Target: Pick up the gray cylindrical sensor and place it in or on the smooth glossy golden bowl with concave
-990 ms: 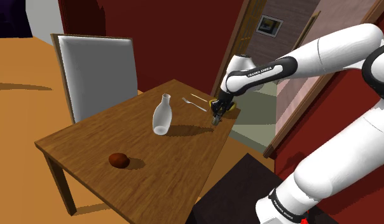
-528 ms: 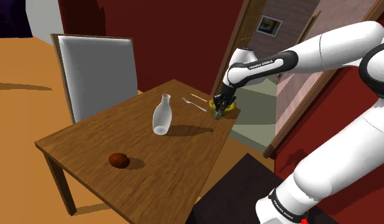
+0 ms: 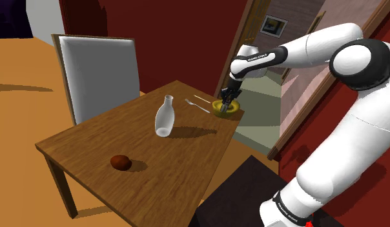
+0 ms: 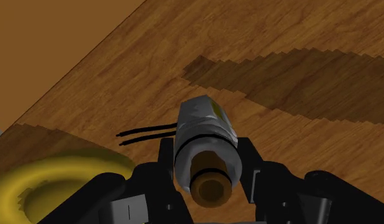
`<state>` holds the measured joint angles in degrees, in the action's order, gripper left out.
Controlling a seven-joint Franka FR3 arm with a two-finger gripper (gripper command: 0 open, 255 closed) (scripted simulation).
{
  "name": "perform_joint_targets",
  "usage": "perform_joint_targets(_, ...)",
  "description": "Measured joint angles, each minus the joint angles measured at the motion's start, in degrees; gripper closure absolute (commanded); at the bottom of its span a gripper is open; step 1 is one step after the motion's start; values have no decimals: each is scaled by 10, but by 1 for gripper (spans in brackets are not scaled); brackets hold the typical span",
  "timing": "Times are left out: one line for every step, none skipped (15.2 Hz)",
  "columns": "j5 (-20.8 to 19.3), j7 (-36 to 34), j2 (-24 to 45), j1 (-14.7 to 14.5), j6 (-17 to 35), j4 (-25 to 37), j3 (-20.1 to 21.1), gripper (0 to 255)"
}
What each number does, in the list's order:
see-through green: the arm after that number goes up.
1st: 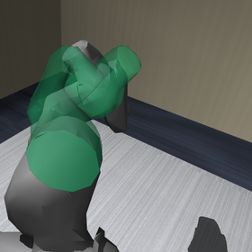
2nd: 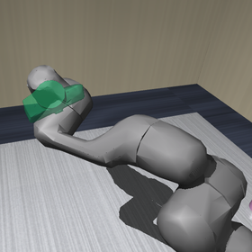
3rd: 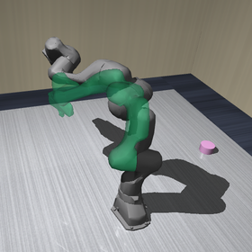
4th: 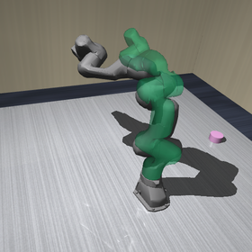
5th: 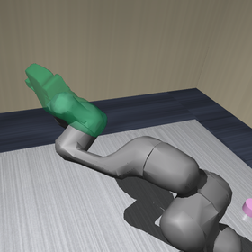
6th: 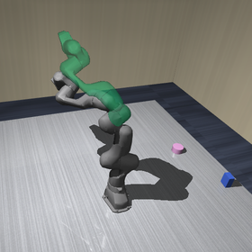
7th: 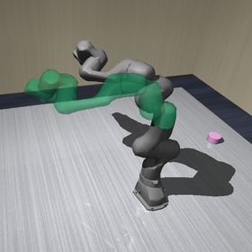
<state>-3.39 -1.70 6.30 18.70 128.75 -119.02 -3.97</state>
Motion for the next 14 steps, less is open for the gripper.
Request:
perform_joint_targets(3,12,22,6,-5,27,-4,255)
perform_joint_targets(6,20,38,10,-11,49,-6,255)
perform_joint_targets(9,31,50,16,-17,69,-9,255)
perform_joint_targets(13,40,69,21,-24,95,-12,255)
perform_joint_targets(16,51,87,28,-30,119,-15,255)
perform_joint_targets(19,60,100,33,-37,139,-17,255)
perform_joint_targets(22,66,115,37,-50,167,-18,255)
perform_joint_targets(26,78,137,45,-59,199,-20,255)
perform_joint_targets(30,88,155,52,-72,230,-22,255)
perform_joint_targets(33,96,175,59,-81,260,-23,255)
perform_joint_targets(37,106,199,67,-94,297,-24,255)
perform_joint_targets(40,113,220,73,-108,331,-25,255)
perform_joint_targets(44,122,248,82,-121,374,-25,255)
perform_joint_targets(46,127,268,87,-136,408,-26,255)
